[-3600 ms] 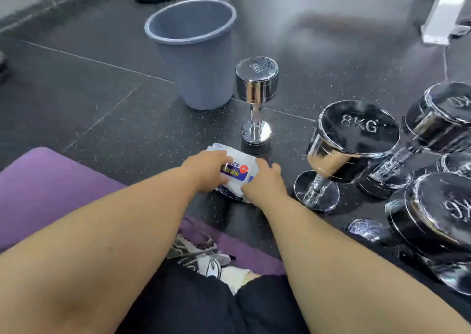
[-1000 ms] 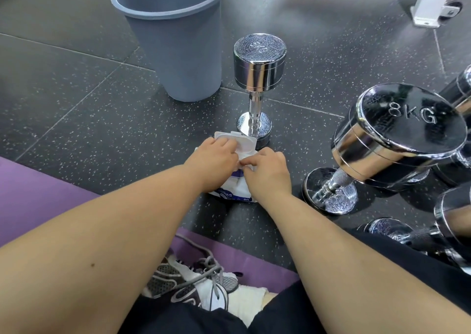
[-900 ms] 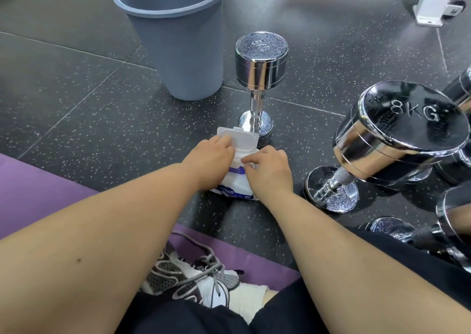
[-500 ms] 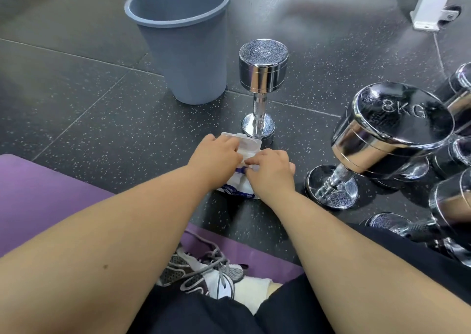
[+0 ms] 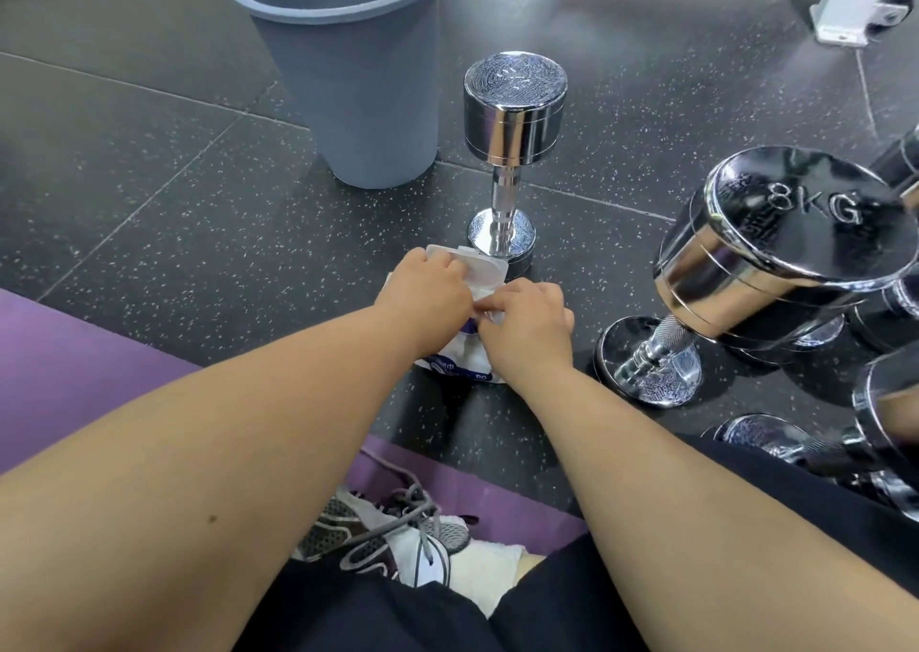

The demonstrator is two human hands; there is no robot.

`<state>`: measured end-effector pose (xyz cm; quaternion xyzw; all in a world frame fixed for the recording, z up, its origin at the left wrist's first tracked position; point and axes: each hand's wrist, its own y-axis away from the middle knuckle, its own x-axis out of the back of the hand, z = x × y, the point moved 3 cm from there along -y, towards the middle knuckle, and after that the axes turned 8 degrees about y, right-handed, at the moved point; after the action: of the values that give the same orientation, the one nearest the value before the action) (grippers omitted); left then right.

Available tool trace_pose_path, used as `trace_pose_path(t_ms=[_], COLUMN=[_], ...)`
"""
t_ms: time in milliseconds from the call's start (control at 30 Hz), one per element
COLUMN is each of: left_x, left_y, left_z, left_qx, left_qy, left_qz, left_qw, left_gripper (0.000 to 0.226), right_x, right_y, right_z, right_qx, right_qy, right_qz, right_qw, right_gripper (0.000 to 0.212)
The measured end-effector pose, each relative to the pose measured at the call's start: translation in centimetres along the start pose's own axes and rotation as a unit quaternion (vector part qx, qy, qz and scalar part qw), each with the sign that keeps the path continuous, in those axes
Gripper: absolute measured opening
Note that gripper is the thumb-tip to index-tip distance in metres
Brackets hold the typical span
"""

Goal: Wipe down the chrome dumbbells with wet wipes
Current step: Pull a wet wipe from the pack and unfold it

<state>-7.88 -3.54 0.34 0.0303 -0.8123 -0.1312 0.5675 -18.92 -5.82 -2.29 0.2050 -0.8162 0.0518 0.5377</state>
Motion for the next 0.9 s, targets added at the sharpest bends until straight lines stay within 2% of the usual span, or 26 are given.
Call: trace_pose_path(t_ms=[67, 133, 233, 300, 333, 400, 467, 533, 600, 633, 667, 767, 900], left_x=[-0.3, 0.4, 1.6, 2.2, 2.4, 2.8, 3.4, 4.1, 4.4, 4.4, 4.2, 4.4, 4.7], left_y=[0.3, 0.8, 1.0, 1.2, 1.4, 2.1, 2.6, 3.0, 3.5, 3.8, 4.1, 4.7, 5.2], left_z=[-0.8, -1.8, -3.1, -3.3, -3.3, -3.2, -3.3, -3.6, -3.6, -3.5, -3.4, -3.2, -3.7], left_qx=[0.035, 0.088, 0.166, 0.187, 0.194, 0.206, 0.222, 0.236, 0.229, 0.226, 0.221, 0.184, 0.183], left_qy=[0.061, 0.199, 0.448, 0.526, 0.552, 0.588, 0.622, 0.678, 0.774, 0.807, 0.822, 0.825, 0.854], left_qz=[-0.01, 0.009, 0.041, 0.058, 0.06, 0.062, 0.08, 0.114, 0.108, 0.079, 0.045, 0.013, 0.04], left_qw=[0.997, 0.976, 0.877, 0.828, 0.809, 0.779, 0.747, 0.687, 0.581, 0.539, 0.523, 0.534, 0.485], left_gripper=[0.028, 0.019, 0.015, 0.008, 0.007, 0.009, 0.013, 0.013, 0.01, 0.015, 0.019, 0.006, 0.032], right_x=[0.1, 0.0, 0.0, 0.2, 0.3, 0.8, 1.7, 2.8, 3.5, 3.7, 4.0, 4.8, 5.8], right_y=[0.1, 0.0, -0.1, 0.0, 0.0, 0.2, 0.4, 0.6, 0.9, 1.0, 1.1, 1.3, 2.2], right_z=[0.1, 0.2, 0.1, -0.2, -0.3, -0.6, -1.1, -1.4, -1.6, -1.7, -1.8, -2.2, -3.1], right_qx=[-0.001, -0.001, -0.003, -0.012, -0.021, -0.037, -0.042, -0.044, -0.055, -0.06, -0.061, -0.053, -0.042], right_qy=[-0.004, -0.005, -0.008, -0.021, -0.05, -0.193, -0.329, -0.369, -0.391, -0.401, -0.405, -0.432, -0.52], right_qz=[0.001, -0.006, -0.012, -0.01, -0.013, -0.019, -0.019, -0.024, -0.034, -0.04, -0.044, -0.062, -0.17], right_qw=[1.0, 1.0, 1.0, 1.0, 0.998, 0.98, 0.943, 0.928, 0.918, 0.913, 0.911, 0.898, 0.836], right_gripper=[0.024, 0.024, 0.025, 0.03, 0.034, 0.037, 0.026, 0.007, 0.009, 0.01, 0.013, 0.024, 0.01])
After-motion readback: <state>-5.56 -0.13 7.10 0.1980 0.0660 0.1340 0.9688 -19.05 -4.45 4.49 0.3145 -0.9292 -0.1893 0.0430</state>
